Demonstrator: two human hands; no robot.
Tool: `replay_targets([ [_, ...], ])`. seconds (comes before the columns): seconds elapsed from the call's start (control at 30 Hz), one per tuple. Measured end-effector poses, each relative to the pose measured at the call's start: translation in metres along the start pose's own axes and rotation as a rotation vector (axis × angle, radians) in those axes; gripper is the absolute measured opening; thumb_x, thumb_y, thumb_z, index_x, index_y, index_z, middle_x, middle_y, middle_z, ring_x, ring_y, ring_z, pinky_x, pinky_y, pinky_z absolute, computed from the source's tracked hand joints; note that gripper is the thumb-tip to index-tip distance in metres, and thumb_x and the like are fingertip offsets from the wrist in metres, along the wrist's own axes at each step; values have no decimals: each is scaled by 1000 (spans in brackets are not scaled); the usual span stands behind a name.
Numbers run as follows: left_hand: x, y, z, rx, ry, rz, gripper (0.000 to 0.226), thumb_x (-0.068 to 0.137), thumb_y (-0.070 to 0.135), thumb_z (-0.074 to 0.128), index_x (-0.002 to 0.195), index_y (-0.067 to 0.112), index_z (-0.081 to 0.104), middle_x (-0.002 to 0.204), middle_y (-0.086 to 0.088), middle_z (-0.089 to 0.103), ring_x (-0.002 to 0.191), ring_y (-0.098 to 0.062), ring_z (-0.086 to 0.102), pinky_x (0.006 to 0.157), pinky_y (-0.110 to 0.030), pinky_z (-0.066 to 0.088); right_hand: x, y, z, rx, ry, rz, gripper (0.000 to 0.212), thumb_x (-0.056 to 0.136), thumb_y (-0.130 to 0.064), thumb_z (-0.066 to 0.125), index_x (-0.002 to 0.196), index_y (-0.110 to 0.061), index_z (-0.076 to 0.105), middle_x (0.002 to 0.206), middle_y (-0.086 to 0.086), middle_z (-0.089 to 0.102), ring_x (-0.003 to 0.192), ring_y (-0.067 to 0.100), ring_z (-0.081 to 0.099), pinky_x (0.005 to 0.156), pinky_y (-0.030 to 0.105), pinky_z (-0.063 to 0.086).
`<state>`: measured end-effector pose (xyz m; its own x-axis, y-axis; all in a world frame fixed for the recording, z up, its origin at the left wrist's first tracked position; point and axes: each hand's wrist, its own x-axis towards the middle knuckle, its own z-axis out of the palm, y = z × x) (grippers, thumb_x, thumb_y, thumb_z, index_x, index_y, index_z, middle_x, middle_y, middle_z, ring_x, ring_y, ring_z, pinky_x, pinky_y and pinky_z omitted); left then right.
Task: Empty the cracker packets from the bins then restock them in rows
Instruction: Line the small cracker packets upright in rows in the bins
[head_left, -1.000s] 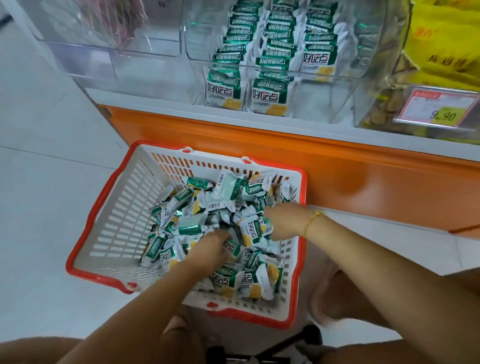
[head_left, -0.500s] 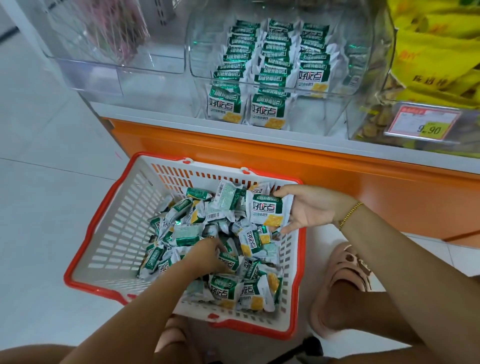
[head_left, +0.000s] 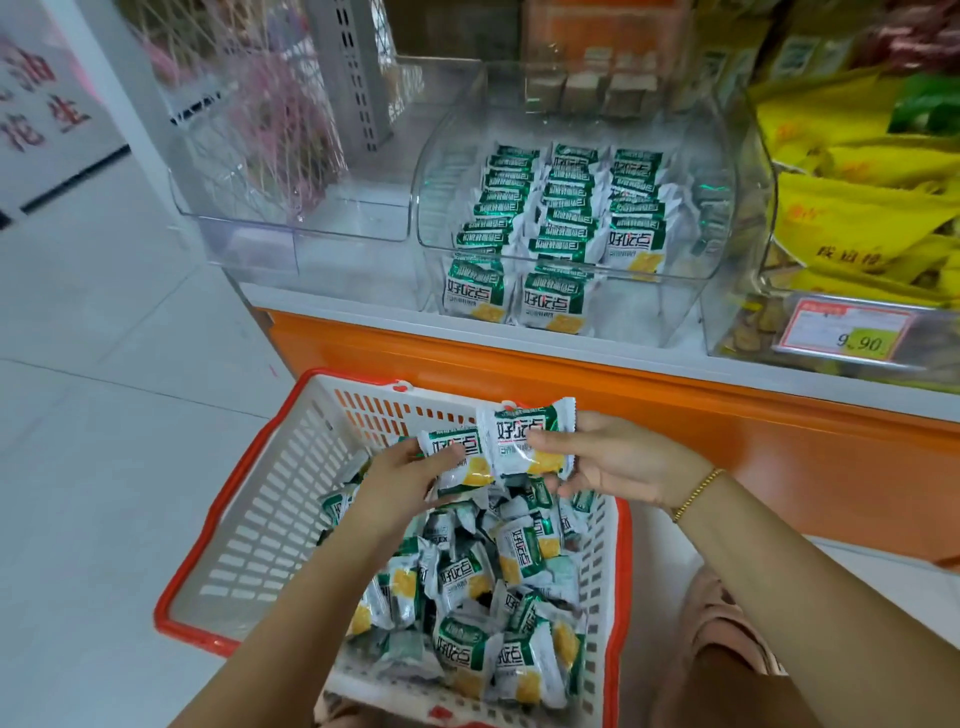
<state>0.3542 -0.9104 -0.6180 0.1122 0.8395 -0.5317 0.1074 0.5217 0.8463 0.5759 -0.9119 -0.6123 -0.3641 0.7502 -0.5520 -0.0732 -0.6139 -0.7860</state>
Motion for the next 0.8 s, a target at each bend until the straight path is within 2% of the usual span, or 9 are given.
replay_targets([
  [0.1, -6, 15, 9, -43, 29, 112, 42, 90, 16, 64, 57, 3, 41, 52, 6, 39, 57, -7, 50, 93, -45, 51, -2, -11, 13, -130, 66, -118, 75, 69, -32, 76, 129, 3, 47, 119, 13, 63, 59, 13, 61, 53, 18, 51],
  [0.23, -16, 34, 17, -199, -37, 169, 21, 88, 40, 57, 84, 20, 61, 95, -1, 63, 93, -13, 61, 85, -36, 53, -15, -28, 32, -275, 118, -242, 51, 73, -36, 74, 111, -3, 60, 93, 6, 73, 54, 15, 61, 52, 20, 52],
  [0.3, -17, 37, 15, -195, -100, 202, 42, 74, 64, 58, 98, 29, 62, 111, -2, 66, 108, -16, 62, 90, -35, 52, -17, -33, 39, -453, 202, -303, 41, 77, -43, 72, 96, -7, 64, 64, 6, 66, 44, 13, 55, 45, 21, 45],
  [0.37, -17, 39, 11, -98, -133, 251, 62, 64, 72, 66, 108, 30, 59, 115, 4, 65, 113, -13, 60, 94, -34, 51, -16, -33, 44, -643, 316, -394, 57, 76, -61, 66, 91, -6, 66, 55, 14, 49, 44, 19, 52, 44, 25, 36],
  [0.43, -19, 42, 7, 45, -162, 291, 79, 56, 64, 74, 121, 24, 55, 117, 9, 64, 114, -12, 60, 96, -34, 50, -13, -33, 45, -821, 377, -457, 88, 67, -84, 52, 88, 1, 65, 62, 26, 51, 50, 35, 52, 46, 32, 30],
  [0.5, -20, 47, 5, 135, -200, 347, 70, 60, 51, 81, 120, 25, 57, 112, 11, 69, 107, -8, 64, 93, -31, 50, -17, -36, 42, -935, 405, -473, 101, 58, -95, 41, 86, -1, 63, 70, 22, 60, 60, 35, 59, 47, 38, 36],
  [0.63, -24, 59, 8, 129, -244, 447, 56, 68, 22, 81, 119, 23, 58, 109, 11, 71, 102, -7, 66, 80, -19, 53, -43, -64, 34, -993, 482, -457, 61, 53, -81, 57, 94, -36, 54, 91, -17, 59, 76, -8, 55, 62, 16, 44],
  [0.73, -23, 70, 9, 216, -285, 536, 65, 66, 33, 84, 125, 25, 56, 113, 10, 69, 105, -9, 65, 90, -32, 52, -60, -90, 28, -1113, 377, -504, 76, 58, -67, 72, 125, -51, 40, 126, -28, 46, 105, -12, 47, 92, 16, 44],
  [0.8, -22, 79, 12, 225, -284, 582, 72, 61, 40, 82, 126, 29, 55, 115, 12, 68, 107, -8, 64, 92, -34, 50, -70, -108, 31, -1255, 281, -504, 89, 63, -59, 77, 139, -51, 30, 134, -34, 34, 112, -16, 36, 95, 5, 34],
])
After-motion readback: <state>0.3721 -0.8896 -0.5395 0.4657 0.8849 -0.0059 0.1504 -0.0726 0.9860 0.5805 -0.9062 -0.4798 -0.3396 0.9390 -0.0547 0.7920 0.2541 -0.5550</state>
